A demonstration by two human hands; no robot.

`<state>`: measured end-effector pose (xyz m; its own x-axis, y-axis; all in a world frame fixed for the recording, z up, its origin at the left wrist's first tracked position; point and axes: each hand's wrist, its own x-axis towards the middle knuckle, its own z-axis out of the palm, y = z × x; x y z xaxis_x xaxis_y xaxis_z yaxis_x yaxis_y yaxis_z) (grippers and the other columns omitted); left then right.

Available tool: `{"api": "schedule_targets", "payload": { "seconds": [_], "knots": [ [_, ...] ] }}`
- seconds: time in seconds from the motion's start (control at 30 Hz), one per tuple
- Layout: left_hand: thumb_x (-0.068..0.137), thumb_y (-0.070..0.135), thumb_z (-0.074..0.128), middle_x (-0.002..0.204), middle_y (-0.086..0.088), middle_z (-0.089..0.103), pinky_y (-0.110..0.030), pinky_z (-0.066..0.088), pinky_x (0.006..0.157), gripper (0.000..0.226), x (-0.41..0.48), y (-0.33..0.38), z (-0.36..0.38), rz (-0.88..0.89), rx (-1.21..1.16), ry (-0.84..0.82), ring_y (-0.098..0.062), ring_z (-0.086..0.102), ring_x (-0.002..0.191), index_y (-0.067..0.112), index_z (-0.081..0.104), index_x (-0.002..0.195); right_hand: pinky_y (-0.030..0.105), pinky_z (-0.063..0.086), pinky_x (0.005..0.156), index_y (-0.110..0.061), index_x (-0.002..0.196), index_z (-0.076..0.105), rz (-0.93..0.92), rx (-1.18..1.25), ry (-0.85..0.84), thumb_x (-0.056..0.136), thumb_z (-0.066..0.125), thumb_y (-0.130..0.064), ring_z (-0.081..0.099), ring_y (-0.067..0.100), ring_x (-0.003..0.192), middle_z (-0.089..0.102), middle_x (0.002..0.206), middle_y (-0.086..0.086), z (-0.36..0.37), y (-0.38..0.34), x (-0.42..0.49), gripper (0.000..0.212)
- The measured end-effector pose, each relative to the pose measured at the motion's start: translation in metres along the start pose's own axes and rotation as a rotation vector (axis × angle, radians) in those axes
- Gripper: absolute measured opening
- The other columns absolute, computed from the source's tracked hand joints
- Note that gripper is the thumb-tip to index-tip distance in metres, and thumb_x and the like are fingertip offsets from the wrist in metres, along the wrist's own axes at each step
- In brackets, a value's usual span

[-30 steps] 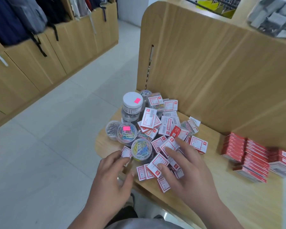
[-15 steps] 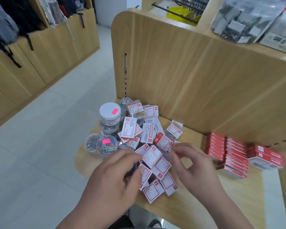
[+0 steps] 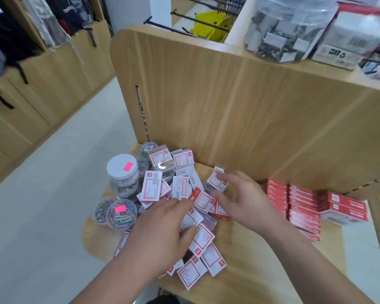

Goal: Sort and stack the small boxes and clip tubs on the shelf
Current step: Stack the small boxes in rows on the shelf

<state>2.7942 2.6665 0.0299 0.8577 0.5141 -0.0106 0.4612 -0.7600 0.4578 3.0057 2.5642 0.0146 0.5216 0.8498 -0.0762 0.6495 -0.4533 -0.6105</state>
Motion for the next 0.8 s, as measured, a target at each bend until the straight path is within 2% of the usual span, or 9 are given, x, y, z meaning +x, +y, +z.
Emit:
{"api": "schedule_targets", "payload": {
  "seconds": [0.13,0.27,0.37,0.43,0.57,0.63,0.8],
  "knots": [
    [0.083,0.057,0.059,0.098,0.018,0.067,-0.031,0.053,0.069,0.041,-0.003,0.000,0.004,-0.011,0.047,0.062,-0.011,0.062,0.092,0.038,0.061,0.119,0.025,0.026,0.120,-0.023,0.144,0.054,-0.017,0.040,-0.168,0.093,0.064,-0.051,0.031,0.011,0.149,0.037,0.159,-0.001,0.011,0.011,0.016,0.059],
    [0.083,0.056,0.059,0.096,0.017,0.068,-0.033,0.054,0.072,0.041,-0.005,-0.001,0.006,-0.026,0.000,0.104,-0.011,0.062,0.090,0.036,0.064,0.118,0.034,0.031,0.120,-0.022,0.140,0.058,-0.038,-0.004,-0.134,0.090,0.059,-0.061,0.035,0.012,0.146,0.040,0.154,-0.005,0.016,0.023,0.008,0.063],
    [0.082,0.054,0.059,0.095,0.015,0.069,-0.035,0.055,0.071,0.040,-0.005,-0.001,0.007,-0.013,0.001,0.123,-0.013,0.064,0.088,0.033,0.065,0.116,0.036,0.033,0.119,-0.024,0.140,0.057,-0.034,-0.050,-0.115,0.089,0.063,-0.060,0.034,0.013,0.146,0.038,0.155,-0.005,0.018,0.029,-0.006,0.063],
    [0.082,0.051,0.060,0.096,0.014,0.070,-0.036,0.056,0.071,0.040,-0.005,0.000,0.006,-0.008,-0.001,0.114,-0.015,0.065,0.088,0.033,0.066,0.117,0.038,0.038,0.115,-0.028,0.139,0.056,-0.026,-0.082,-0.073,0.087,0.060,-0.064,0.035,0.013,0.144,0.039,0.151,-0.007,0.020,0.031,-0.019,0.064],
    [0.080,0.045,0.068,0.099,0.011,0.074,-0.038,0.058,0.073,0.042,-0.004,0.000,0.006,0.013,-0.002,0.132,-0.018,0.069,0.089,0.034,0.065,0.121,0.042,0.053,0.093,-0.041,0.145,0.046,0.008,-0.228,-0.033,0.080,0.042,-0.078,0.040,0.018,0.133,0.037,0.136,-0.006,0.021,0.027,-0.035,0.074],
    [0.079,0.042,0.071,0.098,0.010,0.075,-0.038,0.059,0.070,0.044,-0.004,0.002,0.007,0.024,0.002,0.147,-0.020,0.071,0.087,0.035,0.064,0.122,0.039,0.054,0.086,-0.042,0.138,0.053,0.021,-0.299,-0.005,0.081,0.039,-0.080,0.044,0.022,0.125,0.039,0.132,-0.003,0.023,0.026,-0.042,0.070],
    [0.079,0.037,0.080,0.095,0.008,0.075,-0.035,0.057,0.065,0.041,-0.007,0.008,0.011,0.042,0.029,0.167,-0.021,0.071,0.083,0.031,0.066,0.117,0.042,0.055,0.076,-0.030,0.114,0.069,0.100,-0.390,0.124,0.090,0.036,-0.074,0.055,0.031,0.106,0.055,0.121,0.003,0.031,0.027,-0.073,0.060]
  ]
}}
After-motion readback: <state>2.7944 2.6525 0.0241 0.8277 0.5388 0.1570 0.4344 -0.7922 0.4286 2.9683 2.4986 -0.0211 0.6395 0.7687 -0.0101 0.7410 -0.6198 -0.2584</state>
